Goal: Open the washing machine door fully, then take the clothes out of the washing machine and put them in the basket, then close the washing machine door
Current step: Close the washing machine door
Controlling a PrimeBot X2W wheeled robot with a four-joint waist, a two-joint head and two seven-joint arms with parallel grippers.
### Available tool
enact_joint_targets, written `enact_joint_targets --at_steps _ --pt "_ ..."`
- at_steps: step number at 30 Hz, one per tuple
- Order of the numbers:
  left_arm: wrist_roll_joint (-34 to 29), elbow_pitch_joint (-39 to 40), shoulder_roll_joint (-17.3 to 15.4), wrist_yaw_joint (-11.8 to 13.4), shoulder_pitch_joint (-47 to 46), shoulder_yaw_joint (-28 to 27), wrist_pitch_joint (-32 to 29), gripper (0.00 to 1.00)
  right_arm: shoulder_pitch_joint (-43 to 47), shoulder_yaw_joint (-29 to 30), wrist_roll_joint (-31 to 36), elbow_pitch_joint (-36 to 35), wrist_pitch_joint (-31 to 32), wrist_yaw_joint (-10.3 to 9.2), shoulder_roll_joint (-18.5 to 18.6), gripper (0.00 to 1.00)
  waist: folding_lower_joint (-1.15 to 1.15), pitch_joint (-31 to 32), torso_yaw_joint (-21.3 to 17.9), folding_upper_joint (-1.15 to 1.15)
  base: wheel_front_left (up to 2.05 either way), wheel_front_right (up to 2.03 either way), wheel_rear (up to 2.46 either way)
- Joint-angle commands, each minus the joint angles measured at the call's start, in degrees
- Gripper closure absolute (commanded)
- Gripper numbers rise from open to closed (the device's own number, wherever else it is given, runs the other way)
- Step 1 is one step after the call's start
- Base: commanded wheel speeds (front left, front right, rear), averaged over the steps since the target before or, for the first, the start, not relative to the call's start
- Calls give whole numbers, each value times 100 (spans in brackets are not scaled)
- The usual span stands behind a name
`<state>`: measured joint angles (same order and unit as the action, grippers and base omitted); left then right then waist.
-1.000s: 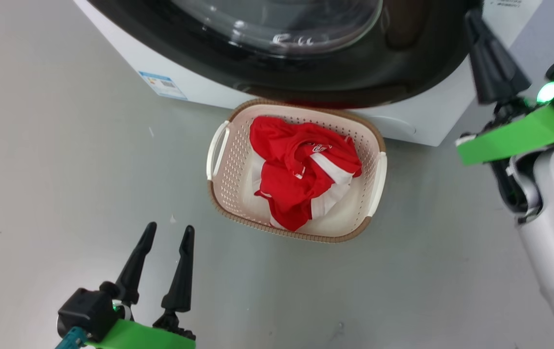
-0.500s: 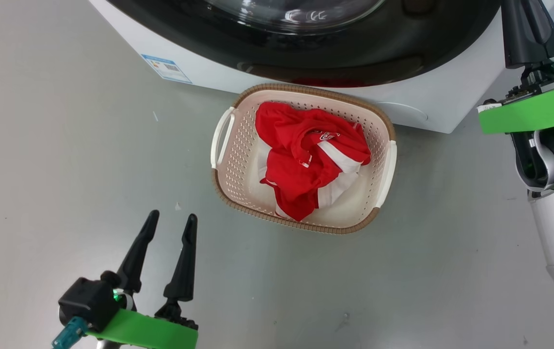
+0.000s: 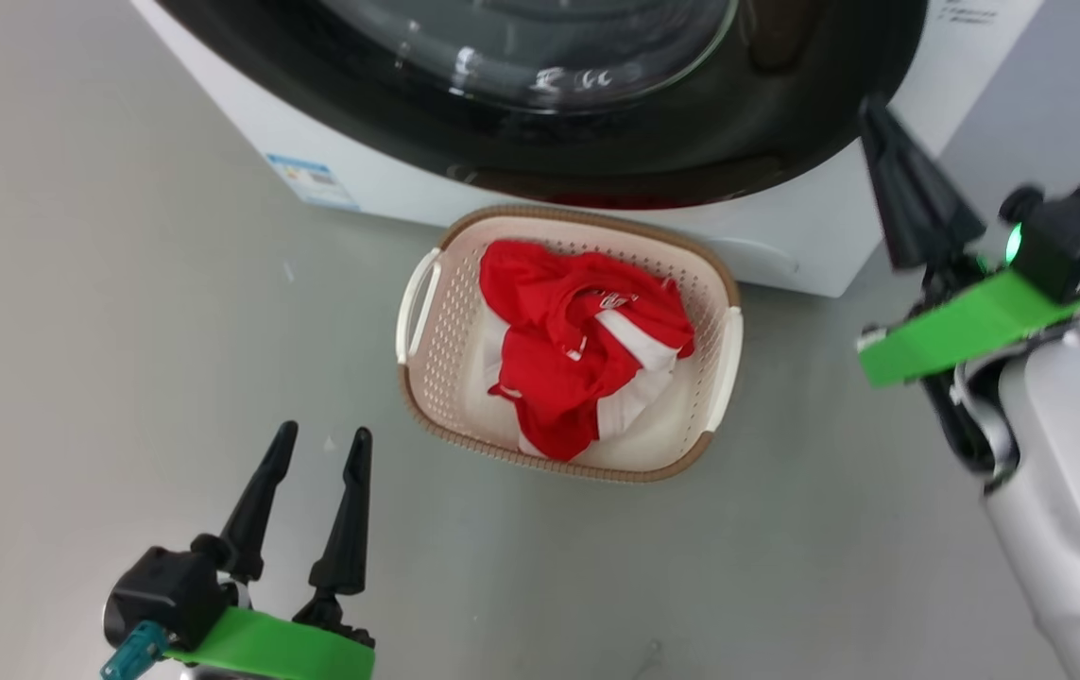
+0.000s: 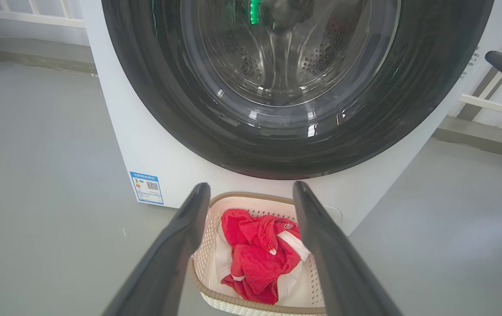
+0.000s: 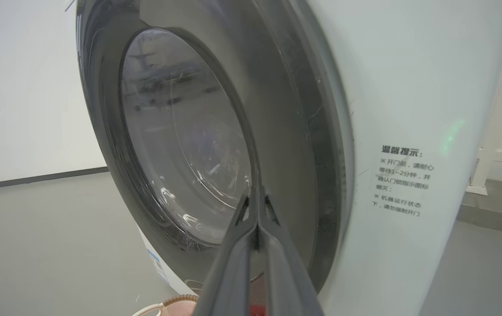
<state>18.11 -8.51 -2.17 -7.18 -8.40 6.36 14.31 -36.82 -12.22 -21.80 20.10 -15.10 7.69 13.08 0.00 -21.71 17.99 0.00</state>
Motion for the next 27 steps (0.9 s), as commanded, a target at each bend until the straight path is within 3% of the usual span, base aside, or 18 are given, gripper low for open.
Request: enact_joint_targets --at_steps 1,10,27 --pt "-91 77 -71 -31 66 -248 69 0 270 -151 -77 -144 10 -20 1 0 0 229 -174 0 0 0 0" --pt "-387 -53 -77 -31 293 -491 69 0 1248 -55 -136 -206 10 -20 42 0 0 773 -607 0 0 0 0" --pt "-376 -229 -250 -31 748 -936 69 0 2539 106 -125 -208 10 -20 -36 0 0 1529 -1286 0 0 0 0"
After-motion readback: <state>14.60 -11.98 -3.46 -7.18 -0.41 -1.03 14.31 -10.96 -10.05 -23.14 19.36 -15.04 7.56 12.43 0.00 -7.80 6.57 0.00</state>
